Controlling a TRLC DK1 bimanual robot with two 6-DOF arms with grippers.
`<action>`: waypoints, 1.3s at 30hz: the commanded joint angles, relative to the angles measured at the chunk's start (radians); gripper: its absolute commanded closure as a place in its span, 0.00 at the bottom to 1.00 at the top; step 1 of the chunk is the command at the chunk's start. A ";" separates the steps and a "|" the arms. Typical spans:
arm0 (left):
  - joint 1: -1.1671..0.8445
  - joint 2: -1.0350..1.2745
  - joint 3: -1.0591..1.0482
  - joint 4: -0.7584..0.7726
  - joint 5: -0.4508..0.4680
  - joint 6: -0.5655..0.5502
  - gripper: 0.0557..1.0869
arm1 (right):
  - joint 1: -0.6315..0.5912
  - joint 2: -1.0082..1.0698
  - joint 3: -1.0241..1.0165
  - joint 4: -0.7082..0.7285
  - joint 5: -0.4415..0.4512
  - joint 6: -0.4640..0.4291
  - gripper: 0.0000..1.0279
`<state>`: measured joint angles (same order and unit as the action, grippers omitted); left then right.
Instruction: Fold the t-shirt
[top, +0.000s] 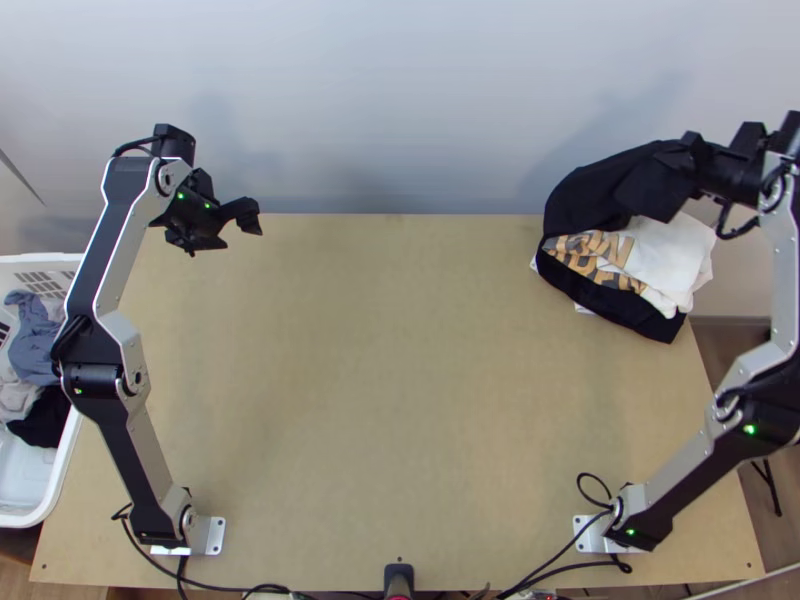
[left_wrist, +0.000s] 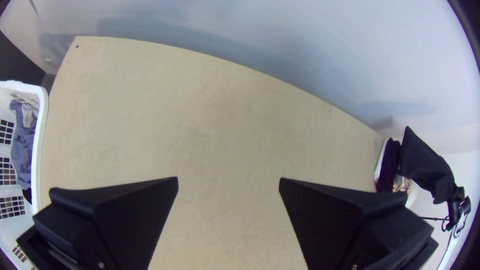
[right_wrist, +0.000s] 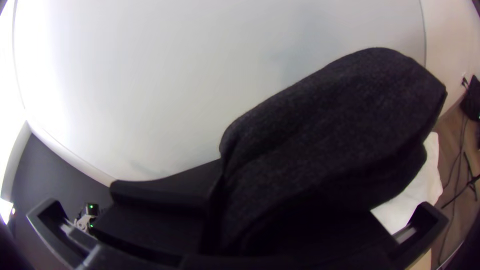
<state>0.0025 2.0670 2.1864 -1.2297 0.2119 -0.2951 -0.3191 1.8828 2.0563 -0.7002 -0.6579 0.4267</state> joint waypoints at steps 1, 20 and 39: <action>-0.001 -0.011 -0.002 -0.010 0.000 0.005 0.05 | -0.043 -0.103 -0.160 -0.018 0.037 -0.172 0.97; -0.010 -0.059 -0.050 -0.028 0.000 0.031 0.05 | -0.118 -0.231 -0.438 0.074 0.081 -0.332 0.97; -0.004 -0.134 -0.099 -0.034 0.000 0.059 0.05 | -0.123 -0.347 -0.805 0.498 0.673 -0.655 0.03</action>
<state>-0.0040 1.9553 2.0972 -1.2633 0.2115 -0.2417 -0.4282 1.6085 1.4555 -0.4019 -0.2840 -0.0372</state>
